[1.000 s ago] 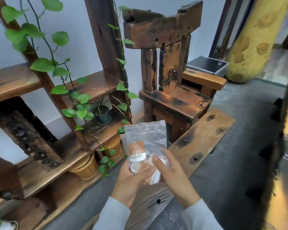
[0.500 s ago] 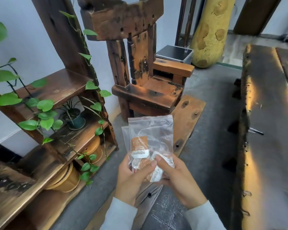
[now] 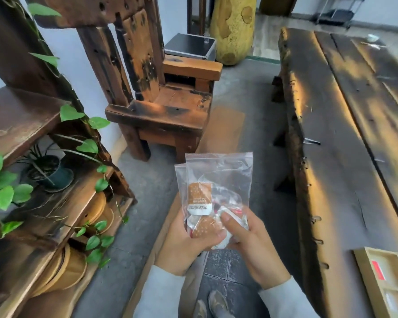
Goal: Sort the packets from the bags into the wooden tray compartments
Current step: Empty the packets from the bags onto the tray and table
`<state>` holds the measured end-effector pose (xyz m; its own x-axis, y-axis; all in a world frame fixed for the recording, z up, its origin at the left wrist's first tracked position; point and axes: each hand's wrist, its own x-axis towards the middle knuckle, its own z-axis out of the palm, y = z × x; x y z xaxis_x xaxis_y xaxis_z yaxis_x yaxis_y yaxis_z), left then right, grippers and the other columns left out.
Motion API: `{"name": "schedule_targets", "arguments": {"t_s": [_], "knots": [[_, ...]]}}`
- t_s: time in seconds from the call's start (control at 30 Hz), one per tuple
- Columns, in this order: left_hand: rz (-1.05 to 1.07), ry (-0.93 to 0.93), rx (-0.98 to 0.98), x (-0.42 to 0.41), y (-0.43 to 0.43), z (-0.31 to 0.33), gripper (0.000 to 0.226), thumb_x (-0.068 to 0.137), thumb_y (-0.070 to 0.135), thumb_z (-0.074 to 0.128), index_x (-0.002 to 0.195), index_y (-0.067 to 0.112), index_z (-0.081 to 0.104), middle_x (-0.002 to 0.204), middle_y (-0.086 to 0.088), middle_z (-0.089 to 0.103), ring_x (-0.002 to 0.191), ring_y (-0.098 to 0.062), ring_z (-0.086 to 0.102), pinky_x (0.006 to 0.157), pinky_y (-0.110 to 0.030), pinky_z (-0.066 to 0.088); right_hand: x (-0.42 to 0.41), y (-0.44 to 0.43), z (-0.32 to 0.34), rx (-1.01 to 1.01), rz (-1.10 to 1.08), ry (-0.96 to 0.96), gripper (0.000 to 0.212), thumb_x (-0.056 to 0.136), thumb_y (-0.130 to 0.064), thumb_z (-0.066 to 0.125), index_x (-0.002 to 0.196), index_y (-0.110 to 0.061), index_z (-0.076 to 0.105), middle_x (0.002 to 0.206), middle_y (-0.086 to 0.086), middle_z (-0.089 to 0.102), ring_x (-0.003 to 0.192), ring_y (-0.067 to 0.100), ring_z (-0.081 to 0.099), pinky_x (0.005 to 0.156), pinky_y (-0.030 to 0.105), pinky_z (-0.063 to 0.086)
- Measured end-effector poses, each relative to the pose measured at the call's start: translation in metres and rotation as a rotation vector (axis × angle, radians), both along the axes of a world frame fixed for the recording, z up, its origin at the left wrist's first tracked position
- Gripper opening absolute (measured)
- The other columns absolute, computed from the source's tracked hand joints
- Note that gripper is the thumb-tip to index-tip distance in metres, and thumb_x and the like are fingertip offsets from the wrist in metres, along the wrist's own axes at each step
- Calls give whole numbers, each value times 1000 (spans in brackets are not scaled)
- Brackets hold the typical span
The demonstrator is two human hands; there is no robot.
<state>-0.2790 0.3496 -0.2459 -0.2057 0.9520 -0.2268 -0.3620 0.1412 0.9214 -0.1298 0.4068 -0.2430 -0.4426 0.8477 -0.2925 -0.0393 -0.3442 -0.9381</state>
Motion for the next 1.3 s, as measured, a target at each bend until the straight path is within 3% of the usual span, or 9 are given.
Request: {"name": "schedule_targets", "arguments": {"t_s": [0.17, 0.3, 0.4, 0.53, 0.83, 0.97, 1.1, 1.23, 1.3], "knots": [[-58, -86, -12, 5, 9, -24, 56, 72, -5, 79, 123, 12, 61, 118, -18, 72, 110, -35, 69, 89, -48, 58, 10, -13, -8, -9, -115, -15, 25, 98, -20, 61, 122, -23, 68, 119, 5, 76, 109, 27, 73, 90, 44, 61], [-72, -149, 10, 19, 19, -29, 60, 75, 4, 81, 129, 22, 59, 125, -15, 69, 118, -35, 65, 98, -53, 51, 25, -20, -6, 12, -206, -57, 27, 99, -20, 61, 124, -22, 69, 122, 6, 75, 113, 28, 71, 98, 50, 55], [-99, -161, 6, 34, 25, -25, 53, 82, 23, 80, 131, 23, 59, 127, -12, 68, 120, -32, 64, 101, -55, 49, 40, -27, -5, 37, -274, -74, 27, 98, -22, 62, 123, -22, 70, 124, 7, 74, 117, 29, 69, 106, 56, 49], [-128, -152, -67, 53, 31, -15, 42, 84, 36, 64, 125, 25, 64, 120, -8, 73, 114, -30, 68, 97, -52, 52, 60, -34, 0, 48, -347, -81, 23, 96, -20, 65, 118, -18, 73, 119, 11, 76, 113, 33, 71, 106, 63, 46], [-190, -30, -85, 98, 40, -9, 25, 99, 27, 53, 117, 18, 69, 110, -12, 76, 106, -32, 71, 86, -43, 58, 101, -33, -5, 68, -429, -22, 34, 90, -27, 72, 124, -25, 67, 125, 12, 70, 116, 39, 67, 96, 65, 52], [-187, 19, -86, 121, 43, -6, 24, 100, 26, 52, 118, 20, 68, 112, -13, 75, 107, -33, 70, 92, -50, 56, 113, -24, -7, 86, -491, 42, 31, 92, -26, 68, 123, -23, 67, 121, 11, 72, 111, 34, 70, 92, 49, 58], [-224, 69, -79, 149, 53, -3, 24, 100, 28, 52, 118, 25, 68, 112, -10, 75, 108, -32, 70, 92, -50, 56, 133, -16, -7, 137, -588, 29, 15, 99, -16, 62, 107, -20, 75, 108, 9, 75, 98, 26, 72, 83, 37, 58], [-328, 66, -85, 184, 62, 2, 31, 93, 36, 53, 119, 25, 67, 109, -6, 77, 104, -27, 72, 81, -39, 59, 168, -11, -6, 106, -718, 80, 25, 96, -6, 64, 93, -25, 79, 96, 3, 77, 87, 19, 72, 74, 29, 57], [-422, 74, -68, 202, 65, 5, 37, 91, 39, 59, 124, 25, 63, 113, -5, 76, 106, -24, 72, 85, -43, 58, 187, -11, -7, 82, -768, 99, 23, 95, -5, 65, 94, -23, 79, 91, 0, 77, 83, 17, 73, 69, 27, 58]]}}
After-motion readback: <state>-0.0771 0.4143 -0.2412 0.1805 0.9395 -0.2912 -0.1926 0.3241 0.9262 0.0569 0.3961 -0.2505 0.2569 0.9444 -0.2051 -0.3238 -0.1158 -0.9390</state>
